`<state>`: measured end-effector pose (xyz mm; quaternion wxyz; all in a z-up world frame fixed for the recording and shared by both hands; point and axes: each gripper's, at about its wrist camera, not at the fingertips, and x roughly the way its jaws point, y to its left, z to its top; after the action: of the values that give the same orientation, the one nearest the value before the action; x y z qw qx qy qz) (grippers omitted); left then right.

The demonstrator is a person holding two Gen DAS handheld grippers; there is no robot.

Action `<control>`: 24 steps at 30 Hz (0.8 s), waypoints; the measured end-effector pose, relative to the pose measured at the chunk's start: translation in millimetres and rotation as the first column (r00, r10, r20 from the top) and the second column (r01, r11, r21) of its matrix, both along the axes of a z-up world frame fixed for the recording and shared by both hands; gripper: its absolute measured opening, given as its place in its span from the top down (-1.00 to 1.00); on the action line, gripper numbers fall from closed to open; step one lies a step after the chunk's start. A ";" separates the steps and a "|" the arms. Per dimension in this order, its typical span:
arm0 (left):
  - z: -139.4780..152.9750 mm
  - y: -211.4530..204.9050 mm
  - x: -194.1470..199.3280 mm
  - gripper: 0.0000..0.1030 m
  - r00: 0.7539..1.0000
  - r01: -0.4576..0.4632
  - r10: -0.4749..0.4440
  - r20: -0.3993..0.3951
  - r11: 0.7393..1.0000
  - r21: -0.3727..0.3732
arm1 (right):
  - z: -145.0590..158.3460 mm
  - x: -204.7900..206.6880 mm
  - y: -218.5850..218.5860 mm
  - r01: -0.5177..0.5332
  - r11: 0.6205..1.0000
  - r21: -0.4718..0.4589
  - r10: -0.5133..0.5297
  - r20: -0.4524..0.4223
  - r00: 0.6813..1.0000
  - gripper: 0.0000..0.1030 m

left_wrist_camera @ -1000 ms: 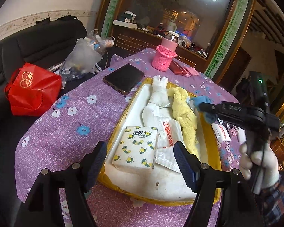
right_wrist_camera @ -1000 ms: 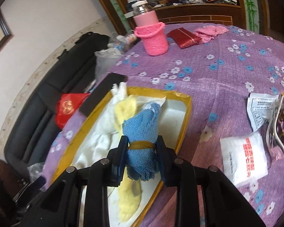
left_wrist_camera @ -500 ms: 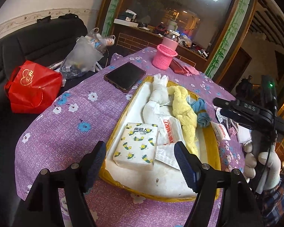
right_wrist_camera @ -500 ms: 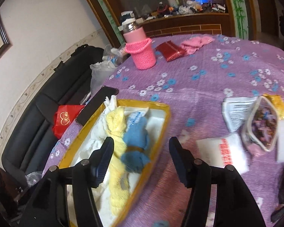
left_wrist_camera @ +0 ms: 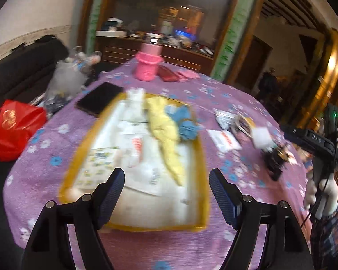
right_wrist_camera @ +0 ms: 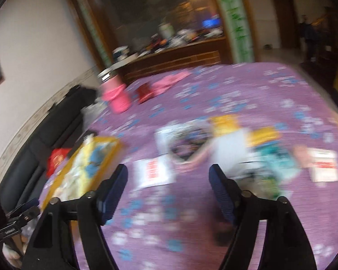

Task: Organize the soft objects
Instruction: 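Withdraw both tools from the box toward the remaining items, then grasp the white red-printed bag with left tool while right tool reaches the pink fluffy toy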

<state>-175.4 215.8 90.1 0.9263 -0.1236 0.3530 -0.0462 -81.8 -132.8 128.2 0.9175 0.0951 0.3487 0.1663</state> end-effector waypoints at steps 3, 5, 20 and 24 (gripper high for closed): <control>0.4 -25.8 5.6 -0.57 0.997 0.070 -0.070 -0.014 0.998 0.002 | 0.4 0.5 -53.7 0.105 0.994 0.015 -0.105 0.005 0.994 -0.46; 0.1 -44.8 10.7 -0.57 0.992 0.121 -0.120 -0.029 0.993 0.007 | -2.7 3.2 -88.6 0.169 0.985 0.044 -0.169 -0.003 0.986 -0.46; -8.7 -140.0 57.4 -0.56 0.954 0.262 -0.257 -0.152 0.965 0.013 | -72.0 64.8 -217.2 0.428 0.902 0.058 -0.408 -0.210 0.888 -0.47; -13.9 -153.8 75.4 -0.56 0.954 0.261 -0.249 -0.164 0.964 0.056 | -77.7 65.2 -217.8 0.422 0.906 0.042 -0.402 -0.226 0.887 -0.47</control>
<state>-100.0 62.0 76.1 0.8863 -0.0446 0.4386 -0.1422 -16.7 -350.5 50.5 0.8841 0.2252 0.4086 -0.0279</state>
